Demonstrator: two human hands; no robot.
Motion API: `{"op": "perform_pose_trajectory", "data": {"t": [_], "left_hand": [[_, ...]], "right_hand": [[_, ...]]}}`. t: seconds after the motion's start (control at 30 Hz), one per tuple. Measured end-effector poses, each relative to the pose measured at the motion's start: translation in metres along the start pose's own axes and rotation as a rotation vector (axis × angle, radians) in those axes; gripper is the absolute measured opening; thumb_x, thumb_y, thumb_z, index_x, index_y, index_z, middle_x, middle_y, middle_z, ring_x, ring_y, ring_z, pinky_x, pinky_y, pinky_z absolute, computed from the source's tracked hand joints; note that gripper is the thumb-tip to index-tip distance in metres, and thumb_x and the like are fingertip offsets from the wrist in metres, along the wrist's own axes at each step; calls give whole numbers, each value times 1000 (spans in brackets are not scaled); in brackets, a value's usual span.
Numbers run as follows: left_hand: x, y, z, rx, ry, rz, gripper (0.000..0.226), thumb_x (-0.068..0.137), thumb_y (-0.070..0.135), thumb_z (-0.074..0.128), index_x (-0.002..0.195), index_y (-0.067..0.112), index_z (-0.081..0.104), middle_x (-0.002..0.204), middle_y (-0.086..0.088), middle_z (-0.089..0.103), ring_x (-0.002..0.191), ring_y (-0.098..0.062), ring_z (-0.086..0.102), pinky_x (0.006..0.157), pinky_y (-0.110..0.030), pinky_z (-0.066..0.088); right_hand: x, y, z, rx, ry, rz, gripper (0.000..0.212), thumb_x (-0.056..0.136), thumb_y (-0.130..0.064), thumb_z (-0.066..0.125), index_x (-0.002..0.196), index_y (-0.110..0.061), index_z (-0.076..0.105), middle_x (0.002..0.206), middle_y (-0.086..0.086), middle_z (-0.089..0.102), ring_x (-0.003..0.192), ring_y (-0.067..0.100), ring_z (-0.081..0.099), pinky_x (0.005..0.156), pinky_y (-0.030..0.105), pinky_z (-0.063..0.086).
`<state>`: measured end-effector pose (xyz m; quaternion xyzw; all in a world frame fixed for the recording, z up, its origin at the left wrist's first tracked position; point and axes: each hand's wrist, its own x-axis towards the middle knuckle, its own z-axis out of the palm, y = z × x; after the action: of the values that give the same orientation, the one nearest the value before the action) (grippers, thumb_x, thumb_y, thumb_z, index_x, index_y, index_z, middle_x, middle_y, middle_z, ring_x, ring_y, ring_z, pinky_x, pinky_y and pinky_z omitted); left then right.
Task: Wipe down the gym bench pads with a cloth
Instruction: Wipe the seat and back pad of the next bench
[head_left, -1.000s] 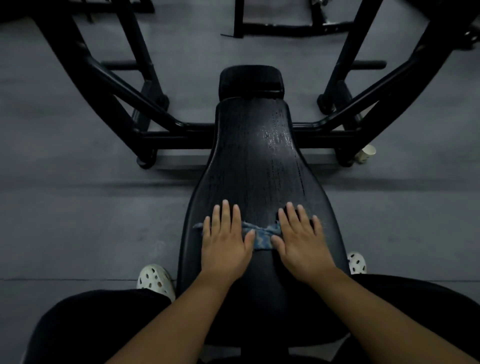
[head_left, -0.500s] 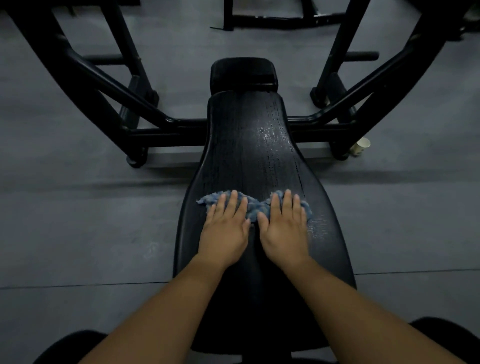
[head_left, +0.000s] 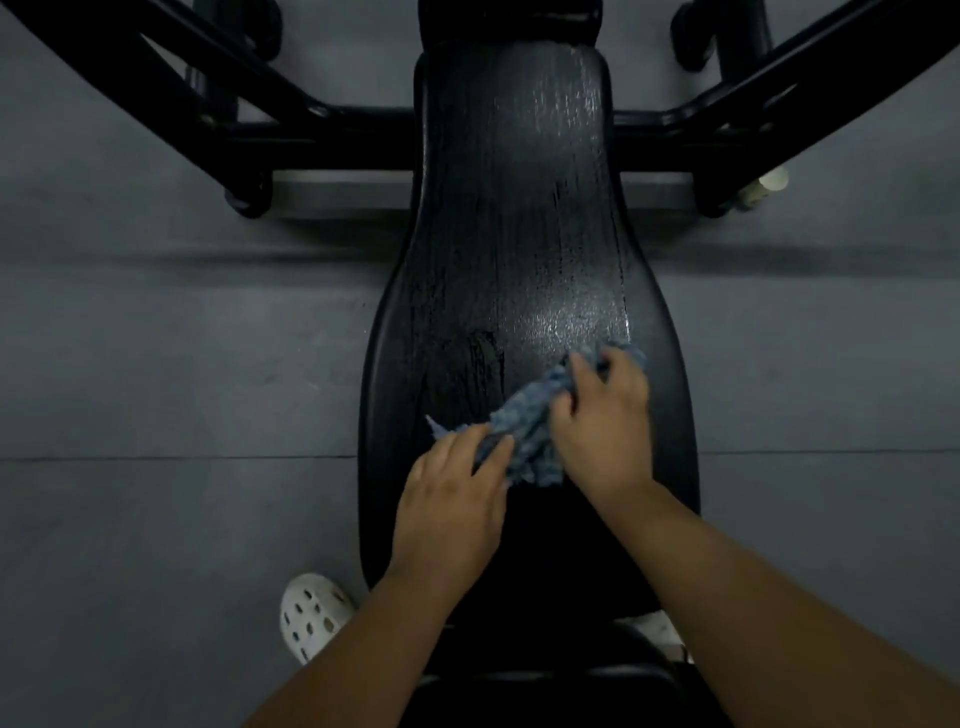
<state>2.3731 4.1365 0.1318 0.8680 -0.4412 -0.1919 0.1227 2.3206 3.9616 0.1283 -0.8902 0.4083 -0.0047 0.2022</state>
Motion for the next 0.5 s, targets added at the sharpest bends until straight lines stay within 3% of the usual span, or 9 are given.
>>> {"op": "perform_pose_trajectory", "data": {"t": [0.1, 0.17, 0.27, 0.33, 0.4, 0.47, 0.5], "left_hand": [[-17, -12, 6, -23, 10, -73, 50, 85, 12, 63, 134, 18, 59, 137, -6, 55, 121, -26, 53, 97, -41, 50], [-39, -14, 9, -15, -24, -72, 54, 81, 8, 59, 133, 18, 60, 141, -4, 54, 125, -25, 54, 97, -42, 49], [-77, 2, 9, -42, -97, 57, 54, 80, 14, 45, 132, 20, 62, 145, 1, 54, 128, -20, 54, 105, -39, 40], [-89, 15, 9, -42, -169, 108, 62, 78, 18, 39, 137, 23, 56, 149, 3, 50, 133, -17, 50, 111, -36, 30], [-86, 20, 9, -21, -178, 41, 69, 75, 17, 41, 144, 22, 50, 154, 3, 44, 141, -18, 41, 116, -38, 27], [-76, 15, 7, -3, -141, -61, 73, 73, 14, 47, 146, 18, 48, 155, -1, 43, 143, -22, 39, 118, -40, 27], [-71, 10, 4, 13, -124, -86, 73, 72, 15, 50, 145, 15, 50, 154, -3, 44, 143, -24, 40, 118, -41, 26]], "right_hand": [[-39, -28, 26, 20, -115, -178, 53, 100, -38, 38, 150, -18, 41, 165, 13, 13, 152, 31, 10, 122, 43, 15], [-96, -5, 32, -115, -175, -355, 56, 96, -31, 49, 150, -20, 40, 166, 7, 12, 152, 25, 13, 121, 44, 19], [-135, 55, 4, -232, -297, -473, 81, 69, -18, 80, 144, -24, 49, 160, 4, 29, 145, 23, 31, 114, 49, 22], [-113, 69, -6, -236, -230, -402, 85, 69, -12, 78, 147, -23, 45, 155, 4, 41, 141, 20, 37, 114, 49, 24], [-71, 45, -8, -82, -106, -179, 82, 81, -8, 61, 155, -19, 28, 154, 4, 42, 144, 18, 35, 119, 47, 20], [-50, 12, -3, 22, -142, -55, 74, 87, -18, 52, 155, -16, 24, 160, 7, 32, 149, 21, 24, 122, 46, 14], [-58, 4, 3, -20, -170, -108, 69, 90, -29, 48, 155, -17, 27, 163, 9, 23, 151, 25, 17, 122, 47, 14]]}}
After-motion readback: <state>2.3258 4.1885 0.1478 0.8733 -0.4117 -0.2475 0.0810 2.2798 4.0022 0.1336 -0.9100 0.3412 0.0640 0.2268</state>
